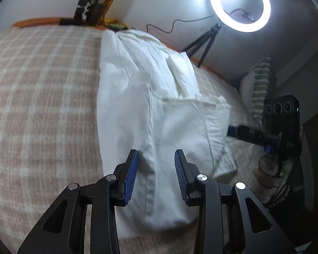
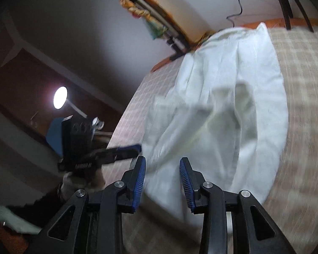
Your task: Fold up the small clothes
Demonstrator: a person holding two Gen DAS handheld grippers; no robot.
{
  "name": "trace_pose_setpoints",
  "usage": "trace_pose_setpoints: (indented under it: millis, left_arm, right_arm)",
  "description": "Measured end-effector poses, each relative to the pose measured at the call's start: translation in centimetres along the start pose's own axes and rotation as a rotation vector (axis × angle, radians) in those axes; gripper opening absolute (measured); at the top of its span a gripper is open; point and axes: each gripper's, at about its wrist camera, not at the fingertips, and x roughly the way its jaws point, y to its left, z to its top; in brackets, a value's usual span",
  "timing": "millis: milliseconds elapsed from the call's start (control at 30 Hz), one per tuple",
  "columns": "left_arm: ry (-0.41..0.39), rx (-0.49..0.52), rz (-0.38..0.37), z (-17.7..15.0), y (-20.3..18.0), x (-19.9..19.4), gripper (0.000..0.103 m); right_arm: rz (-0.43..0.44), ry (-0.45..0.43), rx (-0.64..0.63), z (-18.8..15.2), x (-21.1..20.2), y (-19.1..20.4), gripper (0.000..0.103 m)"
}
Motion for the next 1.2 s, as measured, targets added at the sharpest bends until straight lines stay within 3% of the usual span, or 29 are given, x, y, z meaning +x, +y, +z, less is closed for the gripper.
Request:
trace_pose_setpoints:
  millis: [100,167,233,433,600,700,733,867,967,1067,1200]
  left_arm:
    - [-0.027,0.043,0.058,0.4,0.1,-0.4,0.034]
    - [-0.030,0.059,0.095,0.6,0.4,-0.4,0.045]
    - [-0.032,0.056,0.115,0.7,0.9,-0.1,0.048]
    - [0.007,0.027,0.107,1.0,1.3,1.6,0.048]
    - [-0.003,0.037,0.104,1.2,1.1,1.7,0.047]
    - [-0.011,0.037,0.095,1.0,1.1,1.3,0.043]
    - [-0.017,0.034,0.096,1.0,1.1,1.2,0.034]
    - [-0.023,0.031,0.081,1.1,1.2,1.1,0.017]
    - [-0.035,0.036,0.074,1.0,1.1,0.9,0.009]
    - [-0.047,0.036,0.070,0.9,1.2,0.6,0.008]
    - [-0.050,0.014,0.054,0.9,1.8,0.6,0.007]
  right_arm:
    - [0.066,-0.108,0.042,1.8,-2.0,-0.4,0.039]
    - [0.010,-0.135,-0.001,1.6,-3.5,0.1,0.041]
    - [-0.075,-0.134,-0.024,0.8,-4.7,0.0,0.041]
    - [-0.234,-0.065,0.022,-3.3,-6.5,-3.0,0.035]
    - [-0.299,0.055,-0.175,-4.8,-5.0,-0.3,0.029]
    - [-0.277,0.138,-0.282,-5.2,-2.9,1.6,0.027]
    - [-0.263,0.140,-0.304,-5.0,-2.3,2.3,0.027]
    - [-0.182,0.077,-0.282,-2.3,-1.4,3.1,0.027]
    - [-0.128,0.012,-0.176,0.6,-1.1,2.3,0.029]
    - [-0.164,-0.032,-0.131,1.5,-2.2,1.7,0.035]
    - [-0.215,-0.049,-0.104,-0.3,-4.9,0.7,0.039]
